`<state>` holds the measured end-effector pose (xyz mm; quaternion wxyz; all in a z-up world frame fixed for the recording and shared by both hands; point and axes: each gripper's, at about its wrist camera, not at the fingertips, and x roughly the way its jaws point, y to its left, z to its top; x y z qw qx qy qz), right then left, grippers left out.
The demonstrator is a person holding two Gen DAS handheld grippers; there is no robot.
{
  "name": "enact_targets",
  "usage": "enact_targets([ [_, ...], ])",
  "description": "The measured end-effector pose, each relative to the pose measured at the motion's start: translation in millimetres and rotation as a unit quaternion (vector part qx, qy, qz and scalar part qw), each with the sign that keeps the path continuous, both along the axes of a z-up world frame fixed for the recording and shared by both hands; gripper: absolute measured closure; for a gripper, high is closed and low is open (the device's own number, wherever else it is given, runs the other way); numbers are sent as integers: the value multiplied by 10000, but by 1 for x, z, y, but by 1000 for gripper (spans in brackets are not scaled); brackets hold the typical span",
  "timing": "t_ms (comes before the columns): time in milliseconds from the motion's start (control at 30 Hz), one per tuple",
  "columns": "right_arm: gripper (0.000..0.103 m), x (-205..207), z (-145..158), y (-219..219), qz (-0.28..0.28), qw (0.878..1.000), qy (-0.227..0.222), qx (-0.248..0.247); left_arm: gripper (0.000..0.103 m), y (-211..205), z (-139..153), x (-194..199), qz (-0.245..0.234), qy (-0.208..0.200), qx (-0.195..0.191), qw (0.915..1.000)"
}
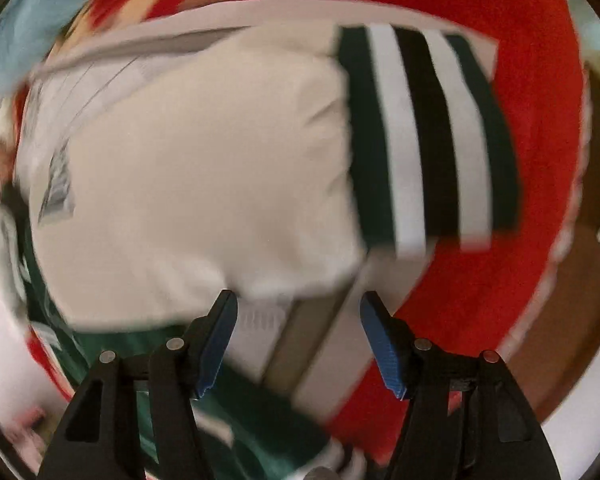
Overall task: Fold large clothes
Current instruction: 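Grasp the cream sleeve cuff with the right tool and lift it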
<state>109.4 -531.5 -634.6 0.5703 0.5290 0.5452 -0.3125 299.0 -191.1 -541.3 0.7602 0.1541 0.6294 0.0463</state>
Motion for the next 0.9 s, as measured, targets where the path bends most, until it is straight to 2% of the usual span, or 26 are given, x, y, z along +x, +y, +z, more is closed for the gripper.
enact_targets([
  [33, 28, 0, -7, -4, -211, 9997, -78, 69, 0, -6, -10, 3, -79, 14, 49, 10000],
  [100, 29, 0, -7, -7, -651, 9978, -136, -40, 0, -16, -22, 7, -140, 60, 68, 9999],
  [167, 50, 4, 1, -6, -812, 9959, -246, -301, 0, -23, -29, 13, -158, 67, 63, 9998],
  [233, 88, 9, 8, -8, -862, 9942, -379, -528, 0, -29, -30, 15, -178, 76, 62, 9998],
  [300, 92, 14, 11, -21, -958, 9911, -553, -736, 0, -33, -29, 18, -158, 92, 58, 9998],
  [400, 94, 26, 32, -50, -951, 9808, -577, -1602, 0, -41, -28, 24, -140, 131, 1, 9998],
  [433, 94, 31, 45, -59, -955, 9747, -566, -1939, 0, -44, -29, 27, -143, 123, -8, 9998],
  [500, 93, 38, 69, -74, -1023, 9548, -440, -2756, 0, -53, -30, 29, -171, 107, -33, 9998],
  [533, 87, 46, 75, -80, -944, 9453, -230, -3113, 0, -58, -31, 29, -178, 128, -63, 9997],
  [567, 83, 53, 76, -90, -846, 9463, -105, -3118, 0, -62, -33, 30, -182, 154, -85, 9997],
  [600, 76, 57, 69, -96, -752, 9560, -63, -2835, 0, -68, -35, 31, -185, 181, -118, 9996],
  [633, 69, 57, 53, -101, -768, 9725, -171, -2192, 0, -72, -37, 32, -196, 192, -148, 9995],
  [700, 61, 49, 36, -103, -1003, 9839, -691, -1304, 0, -81, -41, 35, -243, 226, -168, 9993],
  [733, 56, 43, 26, -97, -1110, 9859, -853, -920, 0, -87, -43, 37, -278, 253, -178, 9991],
  [800, 55, 38, 7, -91, -1215, 9836, -1258, -447, 0, -95, -47, 40, -321, 266, -161, 9990],
  [900, 54, 39, -22, -86, -1494, 9751, -1631, -172, 0, -108, -49, 47, -418, 232, -166, 9987],
])
